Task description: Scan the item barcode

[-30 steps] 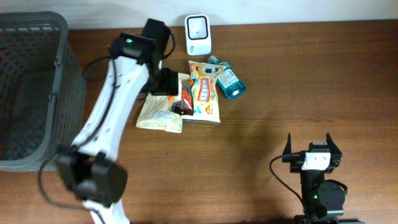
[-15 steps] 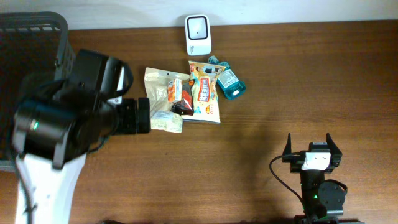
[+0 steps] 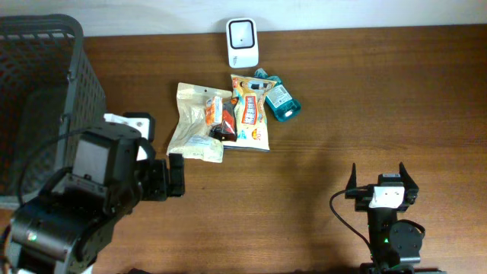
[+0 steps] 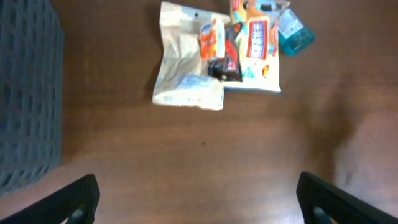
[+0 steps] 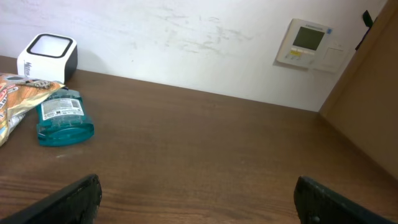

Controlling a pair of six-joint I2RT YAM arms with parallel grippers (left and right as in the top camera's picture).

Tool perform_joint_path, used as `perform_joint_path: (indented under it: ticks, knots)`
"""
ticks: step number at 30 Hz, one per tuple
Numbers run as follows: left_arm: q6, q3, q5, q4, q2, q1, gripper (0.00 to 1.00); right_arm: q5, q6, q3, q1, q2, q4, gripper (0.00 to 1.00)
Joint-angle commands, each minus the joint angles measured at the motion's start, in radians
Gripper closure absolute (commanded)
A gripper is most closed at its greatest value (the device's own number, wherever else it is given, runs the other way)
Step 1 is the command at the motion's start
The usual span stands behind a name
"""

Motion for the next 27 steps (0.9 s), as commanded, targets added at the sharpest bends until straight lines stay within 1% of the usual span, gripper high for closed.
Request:
perform_joint_path:
  ticks: [1,11,27]
  knots:
    - [-0.007,-0.027,0.004,0.053,0.011,-0.004,0.01,0.016,0.000,-0.008,0.006,-0.005,-0.003,0.02]
    - [-0.006,-0.028,0.004,0.068,0.084,-0.004,0.01,0.016,0.000,-0.008,0.006,-0.005,-0.003,0.02]
    - [-0.006,-0.028,0.004,0.068,0.089,-0.004,0.01,0.016,0.000,-0.008,0.006,-0.005,-0.003,0.02]
